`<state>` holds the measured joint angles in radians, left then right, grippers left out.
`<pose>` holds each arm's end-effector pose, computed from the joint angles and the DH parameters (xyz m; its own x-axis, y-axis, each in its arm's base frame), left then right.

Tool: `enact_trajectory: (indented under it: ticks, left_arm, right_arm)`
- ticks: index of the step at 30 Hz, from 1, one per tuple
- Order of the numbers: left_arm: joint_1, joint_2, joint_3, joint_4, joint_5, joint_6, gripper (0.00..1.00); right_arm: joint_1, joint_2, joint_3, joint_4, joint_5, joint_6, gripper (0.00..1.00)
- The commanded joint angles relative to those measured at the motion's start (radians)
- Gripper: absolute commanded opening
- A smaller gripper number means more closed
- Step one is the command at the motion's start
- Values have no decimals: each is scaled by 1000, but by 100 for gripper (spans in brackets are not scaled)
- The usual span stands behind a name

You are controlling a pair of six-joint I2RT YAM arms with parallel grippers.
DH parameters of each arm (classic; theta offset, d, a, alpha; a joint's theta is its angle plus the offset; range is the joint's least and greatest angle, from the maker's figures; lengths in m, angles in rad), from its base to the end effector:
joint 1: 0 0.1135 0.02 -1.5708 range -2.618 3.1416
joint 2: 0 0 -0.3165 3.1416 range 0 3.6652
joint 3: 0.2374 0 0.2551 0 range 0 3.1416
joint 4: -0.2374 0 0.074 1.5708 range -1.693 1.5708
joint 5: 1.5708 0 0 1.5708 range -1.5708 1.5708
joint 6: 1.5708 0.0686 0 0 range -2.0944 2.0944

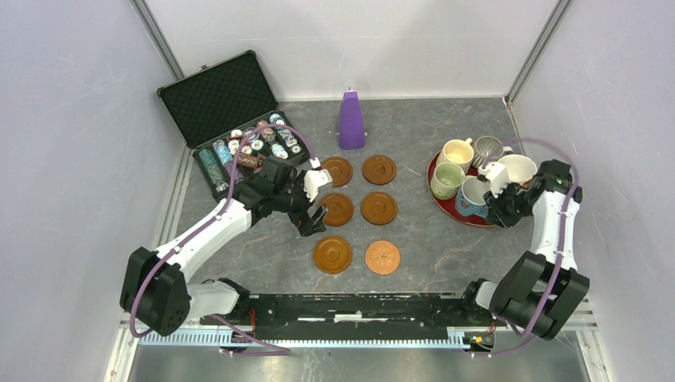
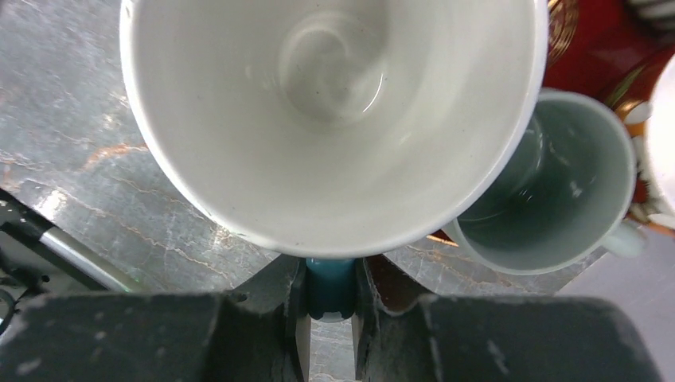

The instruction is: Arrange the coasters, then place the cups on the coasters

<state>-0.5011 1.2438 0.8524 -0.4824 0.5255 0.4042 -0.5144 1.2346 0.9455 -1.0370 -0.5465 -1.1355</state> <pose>0.2080 -0.1532 0.2719 -0.3438 0.5762 -0.7415 0.9062 0.4105 -0.1012 0.1938 -0.0686 0.2704 -0.6379 -0.5293 -0.5594 -0.6348 0.7726 -0.0071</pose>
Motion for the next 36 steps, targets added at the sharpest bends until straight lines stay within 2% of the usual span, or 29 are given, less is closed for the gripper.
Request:
enact_trajectory:
  ticks: [1,6,12,18,25,29,36]
  left_arm:
    - [29,-44,57,26,3,-86,100]
    - [97,-46,104,-15,44,-133,100]
    - [258,-30,207,-109,136,-217,100]
    - [332,-53,244,-169,-8,-278,100]
    - [386,-78,231,-141,-20,-312,100]
    - [401,-79,242,-140,-19,-319,100]
    - [407,-69,224,-136,-21,-302,100]
  right_arm:
    - [24,-34,109,-114,-134,-40,0]
    - [163,-31,178,-98,-154,87,0]
    - [456,-23,242,104,-81,387,0]
    - [733,109,342,302,95,645,0]
    - [962,337,501,499,259,872,0]
    - [1030,441,563,575,348,942,0]
    - [1079,607,684,560,417,953,0]
